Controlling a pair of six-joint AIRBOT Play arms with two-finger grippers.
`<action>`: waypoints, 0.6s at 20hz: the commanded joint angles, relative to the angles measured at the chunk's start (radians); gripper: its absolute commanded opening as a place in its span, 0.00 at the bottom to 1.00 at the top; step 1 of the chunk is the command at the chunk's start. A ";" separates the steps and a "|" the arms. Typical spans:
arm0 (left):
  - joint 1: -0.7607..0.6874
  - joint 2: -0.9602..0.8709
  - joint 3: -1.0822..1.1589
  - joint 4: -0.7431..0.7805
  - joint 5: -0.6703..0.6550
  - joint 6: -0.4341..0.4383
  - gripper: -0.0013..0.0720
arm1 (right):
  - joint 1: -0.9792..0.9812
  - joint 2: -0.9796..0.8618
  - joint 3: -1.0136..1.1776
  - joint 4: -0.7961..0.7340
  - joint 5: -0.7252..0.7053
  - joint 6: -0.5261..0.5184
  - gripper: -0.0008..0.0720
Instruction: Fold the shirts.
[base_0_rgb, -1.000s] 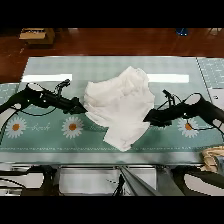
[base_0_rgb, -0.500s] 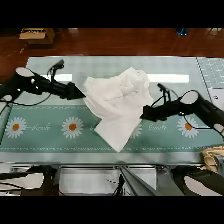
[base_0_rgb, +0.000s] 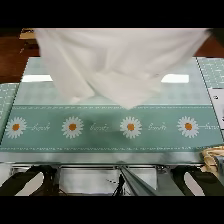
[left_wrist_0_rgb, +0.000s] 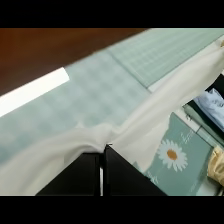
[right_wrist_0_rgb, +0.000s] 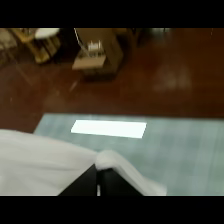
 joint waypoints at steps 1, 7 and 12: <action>0.002 0.122 0.217 0.102 0.002 -0.118 0.05 | -0.034 0.033 0.276 -0.089 0.017 0.066 0.04; 0.002 0.247 0.256 0.250 -0.294 -0.319 0.05 | -0.034 0.033 0.469 -0.288 0.299 0.121 0.04; 0.001 0.255 0.213 0.235 -0.479 -0.387 0.05 | -0.034 0.012 0.481 -0.414 0.526 0.097 0.04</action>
